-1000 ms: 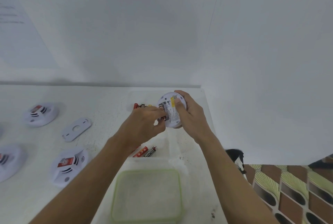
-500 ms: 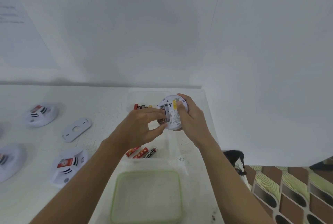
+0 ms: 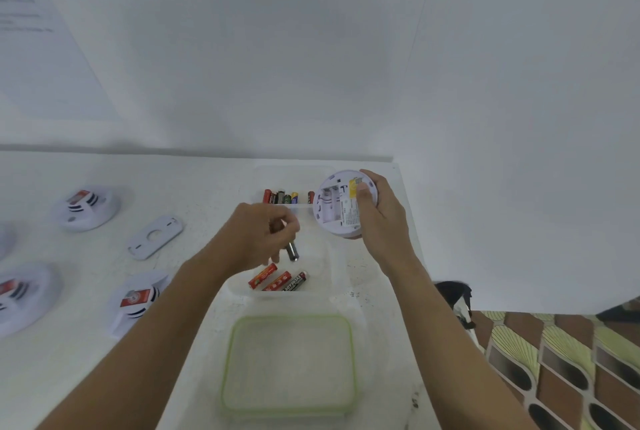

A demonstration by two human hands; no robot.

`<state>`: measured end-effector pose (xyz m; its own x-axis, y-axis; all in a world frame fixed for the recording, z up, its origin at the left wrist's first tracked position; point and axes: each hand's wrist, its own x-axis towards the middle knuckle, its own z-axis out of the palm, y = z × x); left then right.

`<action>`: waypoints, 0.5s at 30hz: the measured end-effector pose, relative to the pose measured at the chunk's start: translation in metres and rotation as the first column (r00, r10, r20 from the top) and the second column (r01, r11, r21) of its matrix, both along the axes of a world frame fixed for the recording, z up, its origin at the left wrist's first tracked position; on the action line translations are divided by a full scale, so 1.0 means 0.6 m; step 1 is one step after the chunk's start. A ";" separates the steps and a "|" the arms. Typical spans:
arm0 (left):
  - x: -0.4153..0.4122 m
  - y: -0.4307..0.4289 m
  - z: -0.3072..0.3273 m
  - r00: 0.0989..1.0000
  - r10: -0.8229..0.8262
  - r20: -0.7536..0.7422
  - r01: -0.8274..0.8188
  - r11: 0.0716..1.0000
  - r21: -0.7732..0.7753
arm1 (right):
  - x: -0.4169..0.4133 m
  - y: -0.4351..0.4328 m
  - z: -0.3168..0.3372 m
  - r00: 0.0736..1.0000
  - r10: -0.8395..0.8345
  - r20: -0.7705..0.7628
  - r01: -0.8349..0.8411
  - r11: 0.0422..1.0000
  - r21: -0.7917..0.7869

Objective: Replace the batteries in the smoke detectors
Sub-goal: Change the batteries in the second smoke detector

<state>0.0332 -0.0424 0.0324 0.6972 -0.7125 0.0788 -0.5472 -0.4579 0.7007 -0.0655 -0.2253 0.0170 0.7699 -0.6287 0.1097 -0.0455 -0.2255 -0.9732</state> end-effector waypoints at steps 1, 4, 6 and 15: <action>0.000 0.000 -0.005 0.999 -0.035 0.004 0.035 0.998 0.061 | -0.001 0.001 0.000 1.000 0.003 0.004 -0.003 1.000 0.002; 0.003 -0.004 -0.023 0.989 -0.092 -0.113 0.104 0.989 0.105 | -0.002 0.001 0.001 1.000 0.012 0.013 -0.012 1.000 0.005; 0.006 -0.007 -0.032 0.985 -0.118 -0.124 0.135 0.981 0.139 | -0.002 -0.001 0.000 1.000 0.016 0.011 -0.016 1.000 0.012; 0.022 -0.007 -0.026 0.988 -0.145 -0.055 0.155 0.938 0.311 | -0.002 -0.019 -0.001 1.000 0.003 0.008 -0.003 0.999 0.033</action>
<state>0.0467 -0.0464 0.0165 0.5793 -0.7939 -0.1850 -0.6065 -0.5714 0.5529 -0.0666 -0.2369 0.0164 0.7712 -0.6295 0.0949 -0.0375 -0.1936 -0.9804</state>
